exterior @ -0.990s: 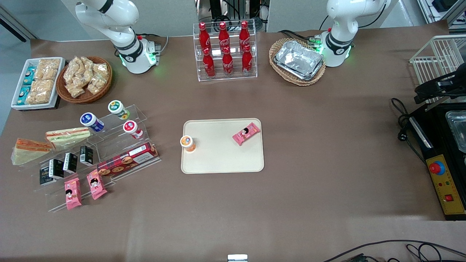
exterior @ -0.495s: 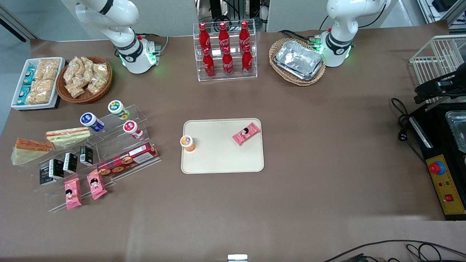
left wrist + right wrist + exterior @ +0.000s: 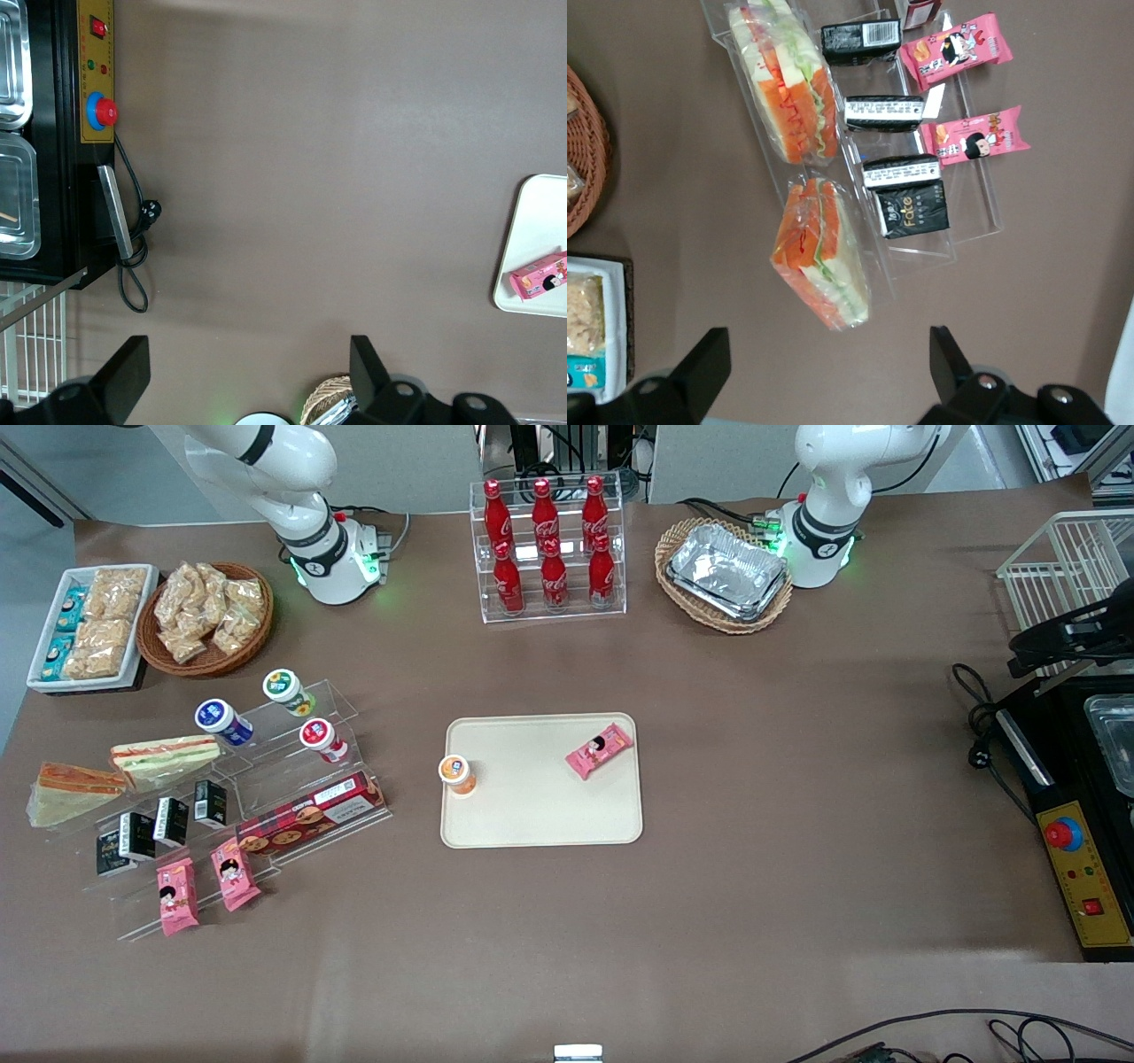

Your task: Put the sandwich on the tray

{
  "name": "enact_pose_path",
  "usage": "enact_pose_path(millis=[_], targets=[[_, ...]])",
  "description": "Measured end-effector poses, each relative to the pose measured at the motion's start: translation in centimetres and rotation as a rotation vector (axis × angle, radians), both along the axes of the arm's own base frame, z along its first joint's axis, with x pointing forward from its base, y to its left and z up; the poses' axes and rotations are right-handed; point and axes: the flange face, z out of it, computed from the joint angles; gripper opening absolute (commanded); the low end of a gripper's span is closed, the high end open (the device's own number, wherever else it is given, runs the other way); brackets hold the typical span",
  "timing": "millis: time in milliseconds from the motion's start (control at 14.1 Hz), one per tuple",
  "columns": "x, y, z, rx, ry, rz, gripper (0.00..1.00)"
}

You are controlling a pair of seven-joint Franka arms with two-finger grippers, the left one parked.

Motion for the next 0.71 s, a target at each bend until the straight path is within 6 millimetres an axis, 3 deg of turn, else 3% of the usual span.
enact_pose_path(millis=[354,707], targets=[[0.1,-0.2,-4.0,0.016,0.026,0.011,1.00],[0.0,0.2,-6.6,0.024,0.014,0.011,1.00]])
